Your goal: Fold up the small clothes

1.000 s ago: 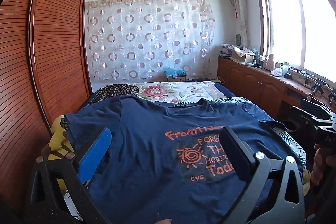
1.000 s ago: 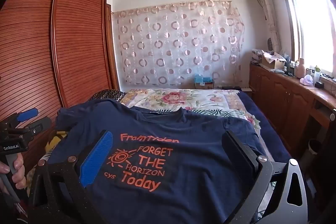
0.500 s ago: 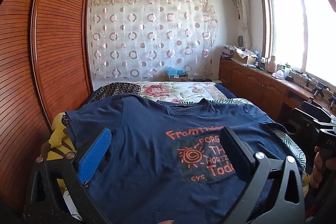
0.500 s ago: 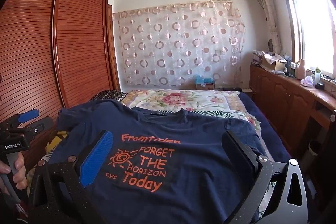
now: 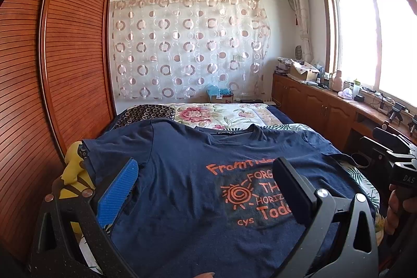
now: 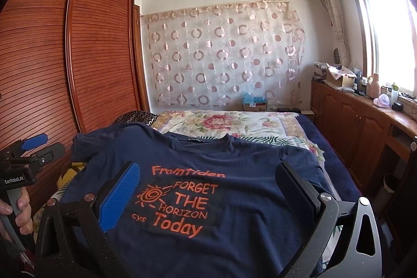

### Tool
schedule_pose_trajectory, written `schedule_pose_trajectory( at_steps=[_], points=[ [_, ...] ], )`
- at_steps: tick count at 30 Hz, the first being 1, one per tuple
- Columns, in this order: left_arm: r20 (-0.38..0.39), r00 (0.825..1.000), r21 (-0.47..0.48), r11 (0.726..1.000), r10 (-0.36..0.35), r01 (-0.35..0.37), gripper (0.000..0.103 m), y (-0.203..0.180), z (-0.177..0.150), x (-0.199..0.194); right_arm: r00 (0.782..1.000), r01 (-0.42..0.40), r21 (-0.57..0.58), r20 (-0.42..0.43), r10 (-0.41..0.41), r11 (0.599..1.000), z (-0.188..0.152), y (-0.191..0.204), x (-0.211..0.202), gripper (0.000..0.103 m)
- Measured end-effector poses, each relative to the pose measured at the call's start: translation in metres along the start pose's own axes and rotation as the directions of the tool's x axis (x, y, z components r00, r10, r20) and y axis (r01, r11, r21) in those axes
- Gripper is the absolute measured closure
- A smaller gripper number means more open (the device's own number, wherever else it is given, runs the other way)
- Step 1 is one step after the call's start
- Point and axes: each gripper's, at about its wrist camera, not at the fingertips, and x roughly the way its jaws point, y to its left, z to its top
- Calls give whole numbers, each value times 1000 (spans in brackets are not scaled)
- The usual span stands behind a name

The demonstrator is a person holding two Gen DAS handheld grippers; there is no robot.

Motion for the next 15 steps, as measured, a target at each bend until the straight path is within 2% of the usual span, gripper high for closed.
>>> schedule_pose_trajectory(
  at_steps=[15],
  points=[
    [14,1000,4,1000,2,-2,0,-3,11,-9,1000,-5,0,1,5,1000,0,0,-1,0]
  ],
)
